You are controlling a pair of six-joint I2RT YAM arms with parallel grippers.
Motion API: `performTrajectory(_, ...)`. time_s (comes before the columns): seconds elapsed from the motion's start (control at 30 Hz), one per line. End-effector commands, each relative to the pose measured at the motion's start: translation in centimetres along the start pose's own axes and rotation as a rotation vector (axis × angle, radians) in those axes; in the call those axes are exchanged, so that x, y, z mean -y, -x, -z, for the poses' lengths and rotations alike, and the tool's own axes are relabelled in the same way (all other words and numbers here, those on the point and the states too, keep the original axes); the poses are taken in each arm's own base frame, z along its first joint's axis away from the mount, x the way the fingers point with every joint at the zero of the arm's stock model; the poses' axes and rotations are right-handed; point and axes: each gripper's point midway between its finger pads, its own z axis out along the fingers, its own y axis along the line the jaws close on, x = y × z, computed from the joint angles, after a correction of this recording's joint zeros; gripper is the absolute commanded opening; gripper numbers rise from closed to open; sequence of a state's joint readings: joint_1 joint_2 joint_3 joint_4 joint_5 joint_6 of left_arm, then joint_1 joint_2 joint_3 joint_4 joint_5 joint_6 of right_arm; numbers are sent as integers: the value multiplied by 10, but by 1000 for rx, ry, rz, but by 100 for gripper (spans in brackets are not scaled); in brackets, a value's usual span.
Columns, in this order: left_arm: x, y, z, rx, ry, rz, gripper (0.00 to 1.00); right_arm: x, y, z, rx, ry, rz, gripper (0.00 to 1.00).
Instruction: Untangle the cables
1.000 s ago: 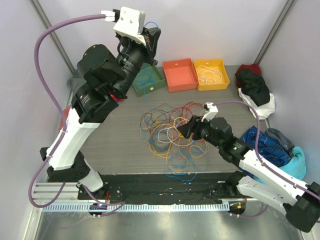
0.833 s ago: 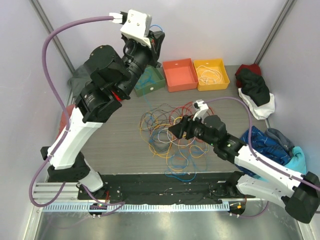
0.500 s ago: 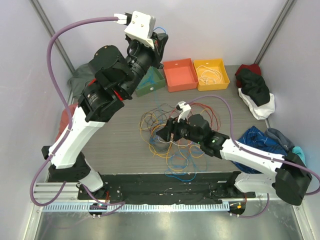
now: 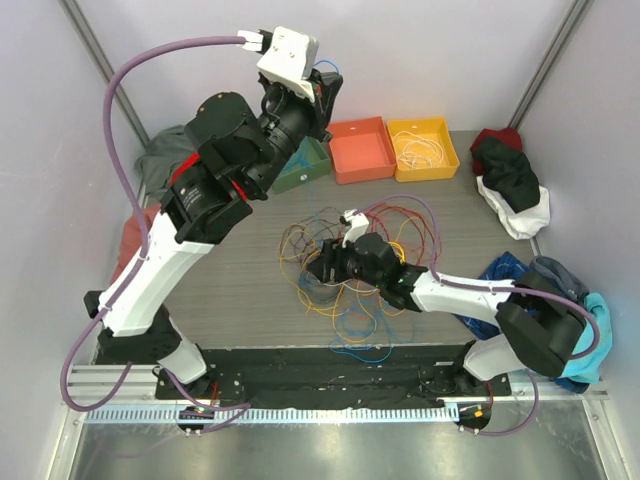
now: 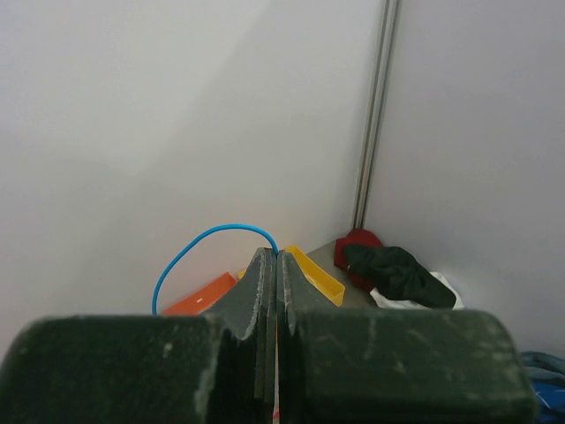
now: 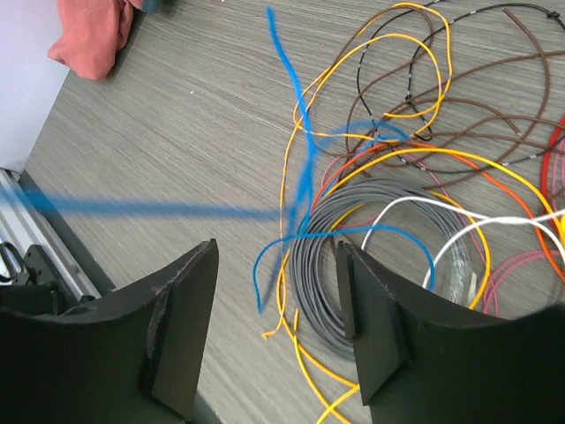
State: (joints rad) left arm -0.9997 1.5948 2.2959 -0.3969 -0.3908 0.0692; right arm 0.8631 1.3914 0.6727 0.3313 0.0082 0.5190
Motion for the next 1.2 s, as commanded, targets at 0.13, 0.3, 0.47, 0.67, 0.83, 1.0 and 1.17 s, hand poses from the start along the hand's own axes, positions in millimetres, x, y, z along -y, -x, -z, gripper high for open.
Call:
performTrajectory(0.13, -9, 15, 12, 33, 13, -6, 0, -16, 32, -8, 138, 41, -92, 1)
performTrajectory(0.3, -31, 7, 9, 8, 138, -91, 0, -4, 54, 43, 172, -76, -59, 1)
performTrajectory(0.47, -49, -21, -11, -47, 237, -139, 0, 11, 99, 125, 206, -273, 37, 1)
performTrajectory(0.67, -102, -90, -39, -195, 358, -83, 0, 19, 191, 228, 393, -524, 123, 1)
performTrajectory(0.83, -127, -153, -33, -348, 410, -22, 0, 12, 230, 273, 494, -563, 148, 1)
performTrajectory(1.0, -78, -212, -15, -347, 161, 150, 0, 5, 231, 267, 485, -527, 162, 1)
performTrajectory(1.17, -32, -227, 3, -326, -56, 350, 0, -1, 228, 251, 475, -479, 155, 1)
